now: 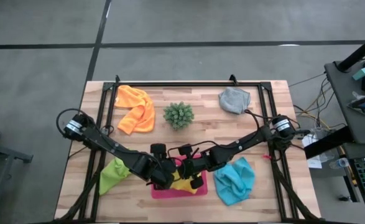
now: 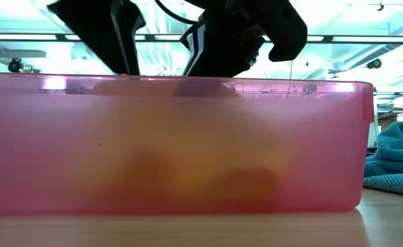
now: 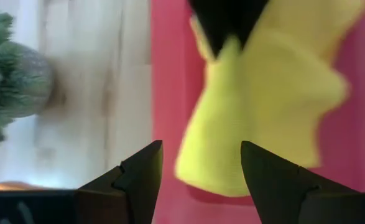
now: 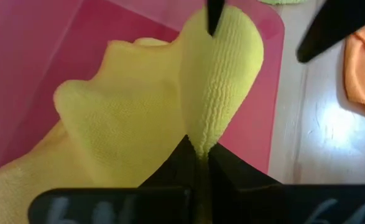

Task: Fold microfiber towels
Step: Put the yellow microfiber cloth into the pink bin

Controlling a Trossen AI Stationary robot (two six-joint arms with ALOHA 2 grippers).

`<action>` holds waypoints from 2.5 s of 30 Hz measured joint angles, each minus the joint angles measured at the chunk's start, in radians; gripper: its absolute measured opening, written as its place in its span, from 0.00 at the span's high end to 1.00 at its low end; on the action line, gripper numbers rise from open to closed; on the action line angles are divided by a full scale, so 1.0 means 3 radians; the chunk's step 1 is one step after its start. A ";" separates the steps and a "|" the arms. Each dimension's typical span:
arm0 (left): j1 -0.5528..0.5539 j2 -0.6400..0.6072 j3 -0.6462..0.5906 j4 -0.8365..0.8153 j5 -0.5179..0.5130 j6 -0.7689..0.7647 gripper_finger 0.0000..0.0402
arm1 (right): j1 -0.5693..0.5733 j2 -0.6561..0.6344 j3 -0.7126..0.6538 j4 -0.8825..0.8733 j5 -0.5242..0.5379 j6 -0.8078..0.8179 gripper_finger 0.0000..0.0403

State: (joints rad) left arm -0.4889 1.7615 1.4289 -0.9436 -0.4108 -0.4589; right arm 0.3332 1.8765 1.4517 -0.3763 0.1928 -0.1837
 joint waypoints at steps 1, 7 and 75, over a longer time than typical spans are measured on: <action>0.0003 0.0001 -0.0036 0.0001 -0.0076 0.0006 0.50 | 0.0000 0.0004 0.0000 -0.0001 0.0003 0.0001 0.97; 0.0017 0.0005 -0.0161 0.0013 -0.0162 0.0004 0.50 | -0.0001 0.0064 0.0000 -0.0004 0.0005 0.0000 0.97; 0.0362 0.0529 -0.0662 0.2197 0.1327 0.0584 0.99 | 0.0664 -0.0953 -0.1261 0.0263 0.1289 0.1272 0.97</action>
State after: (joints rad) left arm -0.3804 1.9202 1.2304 -0.2846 -0.0126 -0.2836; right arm 0.5323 1.5906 1.0733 -0.2976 0.5797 0.1978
